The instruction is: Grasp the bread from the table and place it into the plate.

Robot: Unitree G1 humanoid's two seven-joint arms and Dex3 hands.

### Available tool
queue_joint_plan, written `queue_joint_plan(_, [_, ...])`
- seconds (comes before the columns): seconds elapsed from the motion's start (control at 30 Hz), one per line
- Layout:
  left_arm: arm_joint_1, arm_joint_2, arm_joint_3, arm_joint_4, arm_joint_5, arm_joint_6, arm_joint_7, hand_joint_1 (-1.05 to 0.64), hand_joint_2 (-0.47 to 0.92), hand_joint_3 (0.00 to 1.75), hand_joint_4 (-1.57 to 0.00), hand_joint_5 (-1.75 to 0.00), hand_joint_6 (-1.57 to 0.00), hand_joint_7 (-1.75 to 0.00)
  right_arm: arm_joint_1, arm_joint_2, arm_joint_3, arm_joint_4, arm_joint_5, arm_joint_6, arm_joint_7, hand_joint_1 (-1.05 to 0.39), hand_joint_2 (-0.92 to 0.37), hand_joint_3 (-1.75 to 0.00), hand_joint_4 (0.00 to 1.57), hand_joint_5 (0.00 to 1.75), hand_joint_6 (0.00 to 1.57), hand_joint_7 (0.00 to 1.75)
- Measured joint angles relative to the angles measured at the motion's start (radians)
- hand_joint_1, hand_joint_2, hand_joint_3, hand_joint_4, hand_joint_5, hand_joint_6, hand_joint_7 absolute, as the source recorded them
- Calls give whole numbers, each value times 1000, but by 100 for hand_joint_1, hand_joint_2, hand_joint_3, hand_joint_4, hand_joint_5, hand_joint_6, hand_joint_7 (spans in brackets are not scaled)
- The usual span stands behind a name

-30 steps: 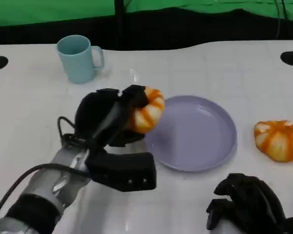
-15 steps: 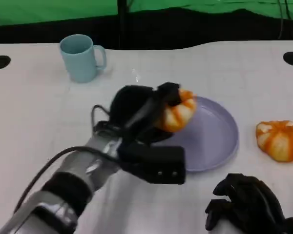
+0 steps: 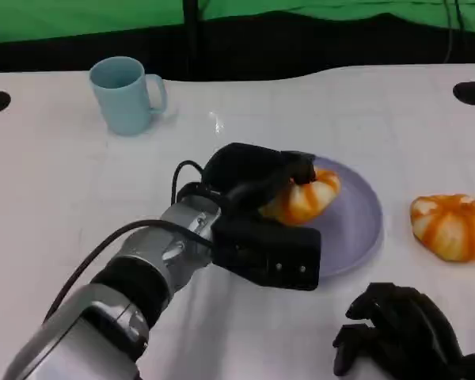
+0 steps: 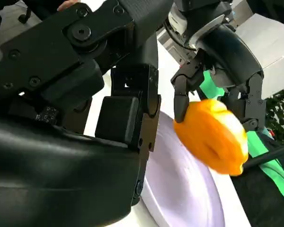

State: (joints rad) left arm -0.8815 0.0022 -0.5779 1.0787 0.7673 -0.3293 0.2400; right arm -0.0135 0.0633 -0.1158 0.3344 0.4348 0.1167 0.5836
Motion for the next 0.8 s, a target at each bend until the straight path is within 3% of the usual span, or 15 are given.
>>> queue_joint_plan(0.03, [-5,3,-4,0,0,3,-23,-54,92,32,-31,-95,-44,-17,0,0,1,0,-1,-1,0,-104,-74,-1,156,78,157,39])
queue_joint_plan(0.1, [-10,6,-11,0,2,21,-71,-67,92,33,-27,-54,-33,-6,0,0,1,0,-2,-1,0,-103,-74,-1,156,78,157,39])
queue_joint_plan(0.17, [-16,9,-17,-2,3,42,-120,-83,92,38,-18,-34,-17,-1,0,0,1,0,-2,-1,0,-102,-74,-1,155,78,157,39])
queue_joint_plan(0.3, [-28,23,-32,-28,8,74,-192,-101,92,47,-4,-24,-2,0,0,0,-1,0,-2,-1,0,-103,-73,0,155,78,157,39])
queue_joint_plan(0.4, [-32,37,-46,-51,13,89,-237,-104,92,50,0,-22,0,0,0,0,-1,-2,-3,0,-7,-104,-74,0,155,78,157,40])
queue_joint_plan(0.7, [-25,98,-44,-167,3,110,-334,-105,92,55,-2,-24,-1,0,1,0,-1,-11,-4,0,-8,-102,-74,0,153,80,157,38])
queue_joint_plan(0.8, [3,122,-29,-230,-9,104,-335,-105,92,53,-10,-28,-7,-3,0,0,0,-10,-4,-1,-4,-103,-74,0,154,81,157,39])
